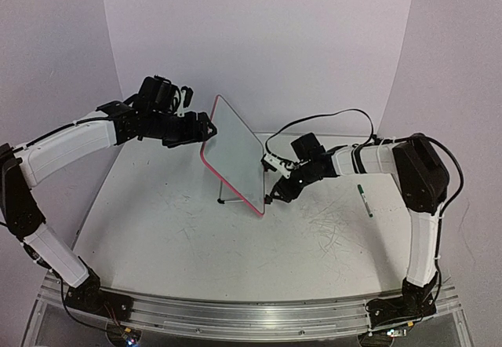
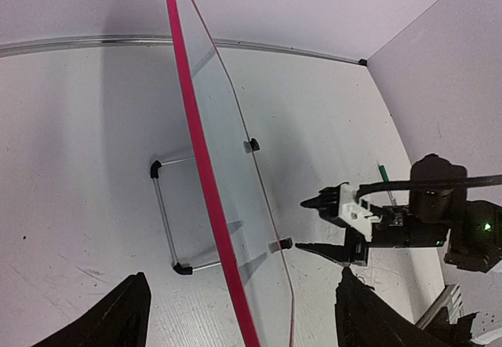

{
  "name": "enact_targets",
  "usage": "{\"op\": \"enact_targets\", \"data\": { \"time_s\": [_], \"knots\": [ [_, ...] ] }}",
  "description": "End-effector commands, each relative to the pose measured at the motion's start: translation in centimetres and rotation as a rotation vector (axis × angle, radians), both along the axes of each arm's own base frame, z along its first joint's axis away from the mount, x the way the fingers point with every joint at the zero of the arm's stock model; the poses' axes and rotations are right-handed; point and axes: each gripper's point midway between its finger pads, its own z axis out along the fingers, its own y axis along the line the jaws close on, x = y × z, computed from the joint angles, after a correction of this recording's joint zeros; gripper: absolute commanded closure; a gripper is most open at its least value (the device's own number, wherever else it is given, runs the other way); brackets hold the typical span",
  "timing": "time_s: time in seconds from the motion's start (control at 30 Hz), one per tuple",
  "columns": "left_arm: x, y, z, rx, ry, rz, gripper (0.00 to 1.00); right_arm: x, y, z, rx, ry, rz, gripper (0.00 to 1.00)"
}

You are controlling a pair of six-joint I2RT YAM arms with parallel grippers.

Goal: Write a sentence on the whiteboard
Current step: Adjust the whiteboard stand at the center of the board.

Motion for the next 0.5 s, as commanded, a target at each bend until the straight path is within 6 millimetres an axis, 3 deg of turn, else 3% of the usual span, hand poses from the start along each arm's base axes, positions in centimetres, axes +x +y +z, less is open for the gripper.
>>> {"op": "enact_targets", "data": {
  "time_s": [0.0,0.23,0.4,0.47],
  "knots": [
    [0.3,0.3,3.0,-0.032,-0.058,0.016,0.18,-1.9,1.4,-0.4,-0.012,0.025,0.181,0.37],
    [0.4,0.9,3.8,-0.028,-0.082,0.041,0.17,-2.2,3.0,-2.3,-0.021,0.084,0.184,0.41],
    [0.5,2.0,4.4,-0.005,-0.117,0.086,0.16,-2.1,3.5,-2.3,-0.028,0.076,0.168,0.51],
    [0.4,2.3,4.6,-0.002,-0.123,0.092,0.16,-2.0,3.7,-2.2,-0.02,0.074,0.165,0.6]
  ]
}}
